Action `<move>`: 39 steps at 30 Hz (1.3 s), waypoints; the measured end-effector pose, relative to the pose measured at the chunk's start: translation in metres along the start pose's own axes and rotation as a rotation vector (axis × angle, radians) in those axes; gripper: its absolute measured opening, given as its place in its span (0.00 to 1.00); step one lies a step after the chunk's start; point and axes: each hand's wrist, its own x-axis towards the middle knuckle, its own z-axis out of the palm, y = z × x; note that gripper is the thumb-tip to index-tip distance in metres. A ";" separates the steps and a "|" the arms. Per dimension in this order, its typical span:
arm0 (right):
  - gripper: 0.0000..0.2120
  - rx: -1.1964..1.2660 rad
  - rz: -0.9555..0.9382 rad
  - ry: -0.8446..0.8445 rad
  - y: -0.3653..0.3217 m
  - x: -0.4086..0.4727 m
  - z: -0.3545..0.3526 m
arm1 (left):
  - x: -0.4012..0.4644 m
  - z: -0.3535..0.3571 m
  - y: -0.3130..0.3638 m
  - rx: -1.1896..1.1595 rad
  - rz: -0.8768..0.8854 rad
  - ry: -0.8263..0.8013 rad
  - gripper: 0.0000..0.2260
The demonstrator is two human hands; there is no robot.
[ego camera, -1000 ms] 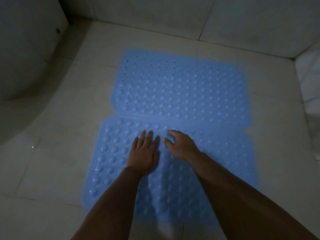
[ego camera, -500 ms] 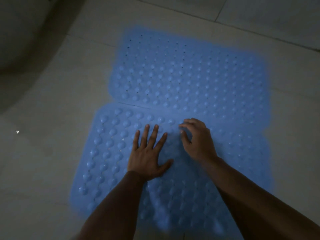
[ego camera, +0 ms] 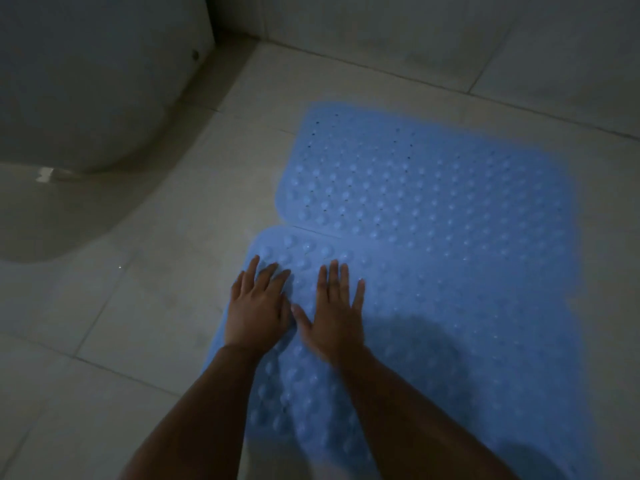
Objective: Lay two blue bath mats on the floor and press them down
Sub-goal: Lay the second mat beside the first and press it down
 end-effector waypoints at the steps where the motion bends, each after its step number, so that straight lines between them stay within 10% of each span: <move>1: 0.42 -0.030 0.003 0.033 -0.003 -0.001 0.008 | -0.002 0.004 -0.007 -0.001 -0.008 0.011 0.22; 6: 0.42 -0.058 -0.001 0.130 -0.002 0.006 0.015 | 0.002 0.018 -0.033 0.013 0.006 0.046 0.23; 15: 0.28 0.193 0.116 -0.320 0.001 0.043 -0.049 | 0.018 0.004 -0.007 0.040 0.164 -0.237 0.28; 30: 0.13 0.420 -0.142 0.318 0.063 0.024 -0.026 | 0.008 0.048 0.012 0.110 0.175 -0.210 0.42; 36: 0.16 0.375 0.004 0.052 0.040 0.012 -0.066 | 0.038 -0.003 0.018 -0.029 0.126 -0.519 0.34; 39: 0.18 0.284 0.019 -0.116 0.009 0.001 -0.067 | 0.048 -0.038 0.001 -0.158 0.008 -0.404 0.30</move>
